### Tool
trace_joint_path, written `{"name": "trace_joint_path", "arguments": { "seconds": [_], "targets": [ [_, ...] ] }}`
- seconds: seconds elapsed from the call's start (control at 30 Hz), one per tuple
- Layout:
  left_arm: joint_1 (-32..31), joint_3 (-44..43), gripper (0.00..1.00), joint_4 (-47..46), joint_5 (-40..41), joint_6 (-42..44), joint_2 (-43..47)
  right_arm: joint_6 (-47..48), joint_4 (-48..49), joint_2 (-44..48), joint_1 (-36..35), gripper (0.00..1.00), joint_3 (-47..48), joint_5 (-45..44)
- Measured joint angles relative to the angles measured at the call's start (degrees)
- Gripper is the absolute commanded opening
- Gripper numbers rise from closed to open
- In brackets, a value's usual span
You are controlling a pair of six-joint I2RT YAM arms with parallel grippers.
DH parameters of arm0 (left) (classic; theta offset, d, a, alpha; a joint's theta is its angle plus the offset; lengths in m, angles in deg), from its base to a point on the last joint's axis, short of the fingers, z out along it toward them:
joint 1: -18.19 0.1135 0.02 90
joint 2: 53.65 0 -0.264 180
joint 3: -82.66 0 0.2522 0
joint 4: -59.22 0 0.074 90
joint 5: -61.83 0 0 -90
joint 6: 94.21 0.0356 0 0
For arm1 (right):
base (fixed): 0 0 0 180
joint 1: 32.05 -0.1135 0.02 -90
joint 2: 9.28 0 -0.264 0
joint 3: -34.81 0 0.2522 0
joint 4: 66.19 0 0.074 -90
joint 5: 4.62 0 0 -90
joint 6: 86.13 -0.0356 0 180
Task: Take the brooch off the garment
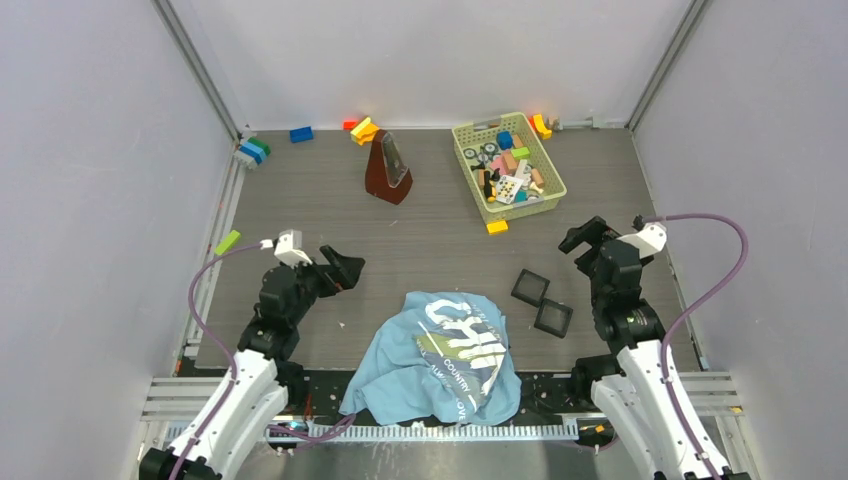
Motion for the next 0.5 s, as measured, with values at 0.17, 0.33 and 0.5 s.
{"name": "trace_joint_path", "arguments": {
  "seconds": [0.17, 0.33, 0.5],
  "targets": [
    [0.0, 0.37, 0.98, -0.11, 0.44, 0.0, 1.11, -1.11, -5.46, -0.15, 0.0, 1.0, 0.66, 2.25],
    [-0.04, 2.73, 0.97, -5.05, -6.21, 2.05, -1.11, -1.05, -9.84, -5.99, 0.11, 1.0, 5.35, 11.23],
    [-4.24, 2.32, 0.95, -11.82, -13.75, 4.83, -12.66, -0.46, -12.5, -13.81, -1.25, 1.0, 9.88, 24.52]
  ]
}}
